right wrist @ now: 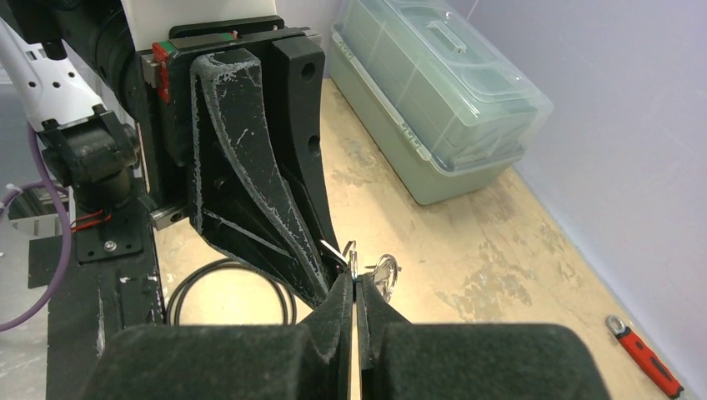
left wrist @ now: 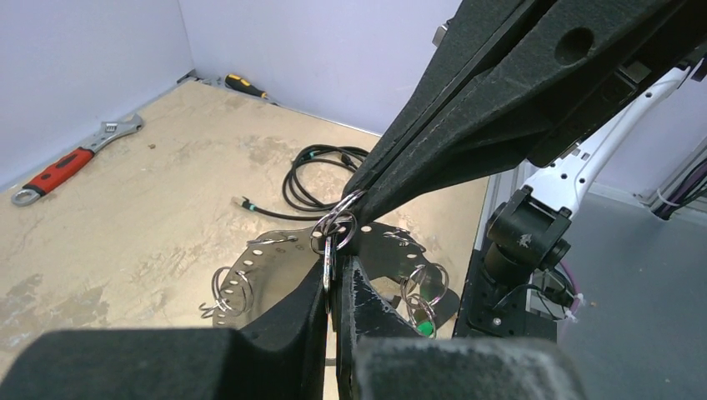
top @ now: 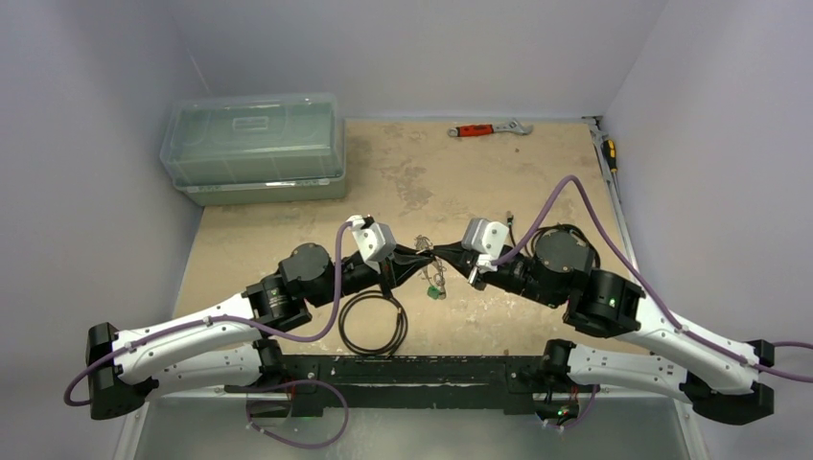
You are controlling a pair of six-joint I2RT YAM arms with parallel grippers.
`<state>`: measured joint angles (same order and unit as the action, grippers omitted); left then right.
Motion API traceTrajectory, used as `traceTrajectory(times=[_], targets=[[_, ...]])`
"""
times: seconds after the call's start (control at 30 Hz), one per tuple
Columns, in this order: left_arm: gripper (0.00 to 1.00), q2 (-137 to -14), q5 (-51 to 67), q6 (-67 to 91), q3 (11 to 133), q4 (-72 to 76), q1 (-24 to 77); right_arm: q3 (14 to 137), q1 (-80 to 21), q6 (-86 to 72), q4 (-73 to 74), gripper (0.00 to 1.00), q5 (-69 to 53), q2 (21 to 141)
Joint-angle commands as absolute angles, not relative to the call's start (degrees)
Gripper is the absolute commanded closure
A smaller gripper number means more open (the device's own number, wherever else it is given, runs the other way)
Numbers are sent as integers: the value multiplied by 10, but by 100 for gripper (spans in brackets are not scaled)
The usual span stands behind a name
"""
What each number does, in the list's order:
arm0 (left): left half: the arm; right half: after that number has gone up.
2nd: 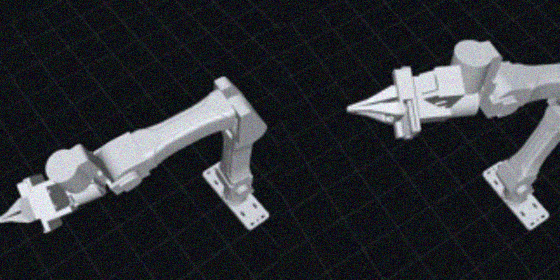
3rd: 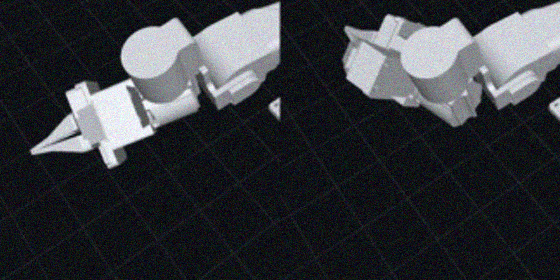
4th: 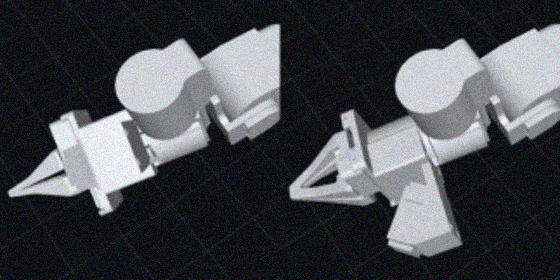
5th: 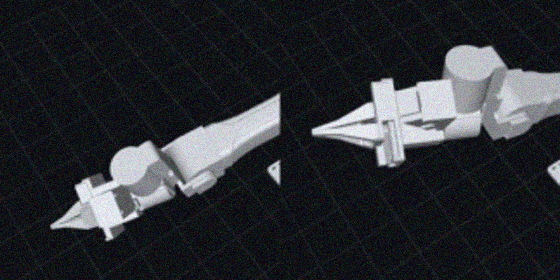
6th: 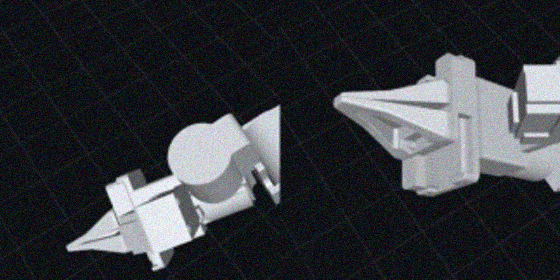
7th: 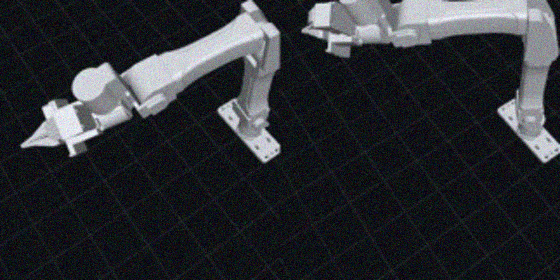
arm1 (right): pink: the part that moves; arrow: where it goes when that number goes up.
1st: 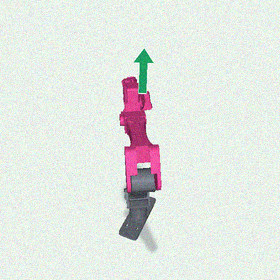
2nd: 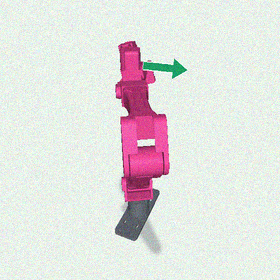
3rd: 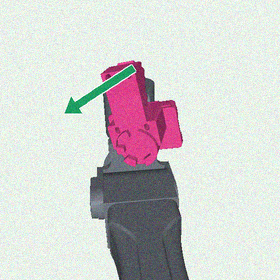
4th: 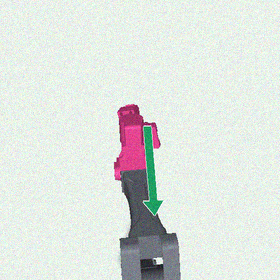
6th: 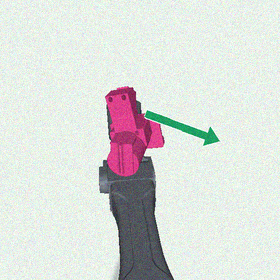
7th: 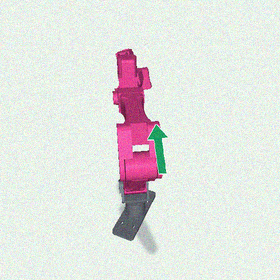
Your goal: Put the keys on the keyring
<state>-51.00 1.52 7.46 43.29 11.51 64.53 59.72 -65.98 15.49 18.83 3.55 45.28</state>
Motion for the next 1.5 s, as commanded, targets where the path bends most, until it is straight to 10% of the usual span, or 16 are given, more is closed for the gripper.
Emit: traceTrajectory(times=[0.0, 0.93, 1.2, 1.47], targets=[[100, -505, 34, 73, 454, 136, 647, 596, -661, 147, 121, 100, 45, 430], [100, -508, 137, 113, 450, 140, 647, 539, -661, 123, -11, 100, 39, 409], [56, -474, 112, 90, 452, 101, 647, 539, -661, 121, -5, 100, 37, 406], [54, -435, 82, 49, 460, 66, 647, 539, -661, 121, -2, 100, 30, 409]])
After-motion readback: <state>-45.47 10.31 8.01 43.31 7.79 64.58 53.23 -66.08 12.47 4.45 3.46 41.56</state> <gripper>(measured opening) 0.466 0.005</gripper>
